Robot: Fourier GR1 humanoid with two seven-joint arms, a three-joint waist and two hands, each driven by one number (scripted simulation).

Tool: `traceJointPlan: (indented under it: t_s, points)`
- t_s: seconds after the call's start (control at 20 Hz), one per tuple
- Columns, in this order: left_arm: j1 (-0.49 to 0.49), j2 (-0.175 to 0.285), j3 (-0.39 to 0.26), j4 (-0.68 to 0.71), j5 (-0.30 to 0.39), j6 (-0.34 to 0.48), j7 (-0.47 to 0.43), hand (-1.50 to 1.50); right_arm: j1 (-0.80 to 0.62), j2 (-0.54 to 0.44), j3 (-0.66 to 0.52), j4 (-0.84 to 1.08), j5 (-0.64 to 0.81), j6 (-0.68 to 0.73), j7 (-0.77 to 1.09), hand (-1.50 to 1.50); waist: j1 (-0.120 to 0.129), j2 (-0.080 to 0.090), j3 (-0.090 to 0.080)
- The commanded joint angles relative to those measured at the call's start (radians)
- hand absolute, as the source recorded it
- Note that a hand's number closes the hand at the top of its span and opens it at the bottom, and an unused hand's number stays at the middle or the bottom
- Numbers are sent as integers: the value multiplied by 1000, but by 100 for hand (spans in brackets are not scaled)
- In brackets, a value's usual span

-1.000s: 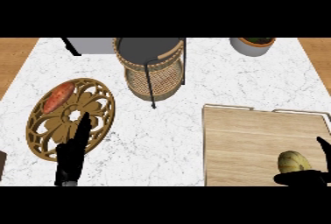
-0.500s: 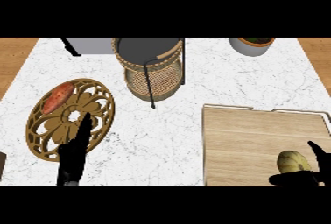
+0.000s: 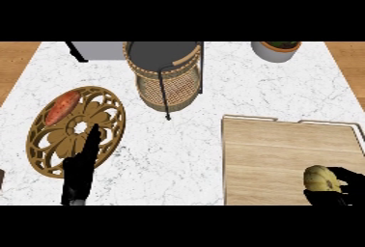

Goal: Pick the squash from the tray and place it in the tiered basket

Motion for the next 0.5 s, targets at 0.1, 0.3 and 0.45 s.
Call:
traceJointPlan:
  t_s: [0.1,0.3,0.45]
  points:
    - [-44,-24,21,81,-14,-8,0,0,-39,44,63,111,119,-26,-72,150,3,7,4]
    - [30,-11,20,16,-12,-28,-9,0,-75,37,74,98,225,-42,-31,150,7,7,4]
    - [-20,11,41,-11,-17,-40,69,0,-42,37,26,7,245,-68,-24,150,1,6,4]
